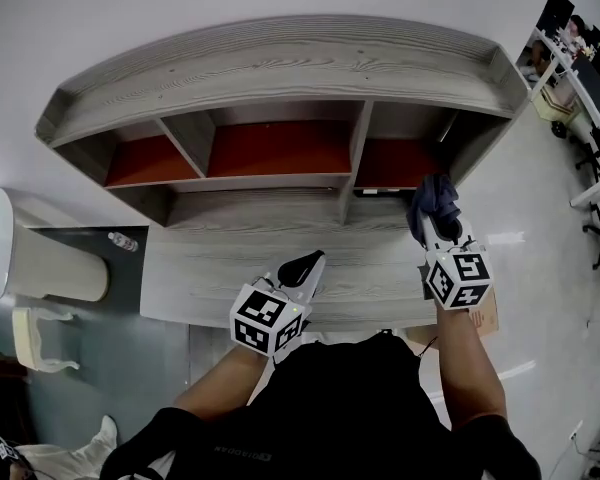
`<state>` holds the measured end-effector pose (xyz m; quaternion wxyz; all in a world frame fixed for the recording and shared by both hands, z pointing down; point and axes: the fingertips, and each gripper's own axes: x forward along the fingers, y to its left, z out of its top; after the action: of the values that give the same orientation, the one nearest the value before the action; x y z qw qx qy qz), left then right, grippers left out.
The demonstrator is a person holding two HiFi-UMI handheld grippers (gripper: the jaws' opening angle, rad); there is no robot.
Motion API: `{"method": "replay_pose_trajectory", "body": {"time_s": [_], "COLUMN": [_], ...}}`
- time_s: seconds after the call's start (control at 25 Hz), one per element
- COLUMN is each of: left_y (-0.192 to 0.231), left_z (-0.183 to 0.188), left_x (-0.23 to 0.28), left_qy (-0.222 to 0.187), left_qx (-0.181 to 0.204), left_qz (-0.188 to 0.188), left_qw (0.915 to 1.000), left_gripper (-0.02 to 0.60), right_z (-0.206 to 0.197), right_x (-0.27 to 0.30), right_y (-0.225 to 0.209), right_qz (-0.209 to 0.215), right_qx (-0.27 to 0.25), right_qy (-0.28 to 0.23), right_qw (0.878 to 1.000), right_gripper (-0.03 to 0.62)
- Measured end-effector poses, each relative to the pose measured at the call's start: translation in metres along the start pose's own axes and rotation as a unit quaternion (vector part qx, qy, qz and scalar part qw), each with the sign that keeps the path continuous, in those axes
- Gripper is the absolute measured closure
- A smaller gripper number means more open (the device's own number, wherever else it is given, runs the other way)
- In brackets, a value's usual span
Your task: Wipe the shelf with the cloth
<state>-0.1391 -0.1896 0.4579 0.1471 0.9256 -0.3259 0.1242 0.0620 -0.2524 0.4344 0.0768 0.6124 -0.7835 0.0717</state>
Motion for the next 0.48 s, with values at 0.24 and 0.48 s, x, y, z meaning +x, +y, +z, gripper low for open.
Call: {"method": "replay_pose_trajectory", "body": {"time_s": [0.24, 0.48], "left_y": [-0.007, -0.021], "left_z": [-0.008, -0.004], "left_x": [0.001, 0.005], "left_qy": [0.010, 0.004], "left_qx": [0.006, 0.014], "left_qz": [-0.028, -0.043], "left_qw": [0.9995, 0.9990], "left_gripper": [0.574, 0.574], "right_z": [-0.025, -0.032], "right_x": [-0.039, -0.060], "right_y": [0.034, 0.057], "right_qz": [0.010, 0.034], "right_qx": [0.038, 0.046], "right_qy": [0.009, 0.008], "right_qw": [0.999, 0.998], "right_gripper": [0.494, 0.494]}}
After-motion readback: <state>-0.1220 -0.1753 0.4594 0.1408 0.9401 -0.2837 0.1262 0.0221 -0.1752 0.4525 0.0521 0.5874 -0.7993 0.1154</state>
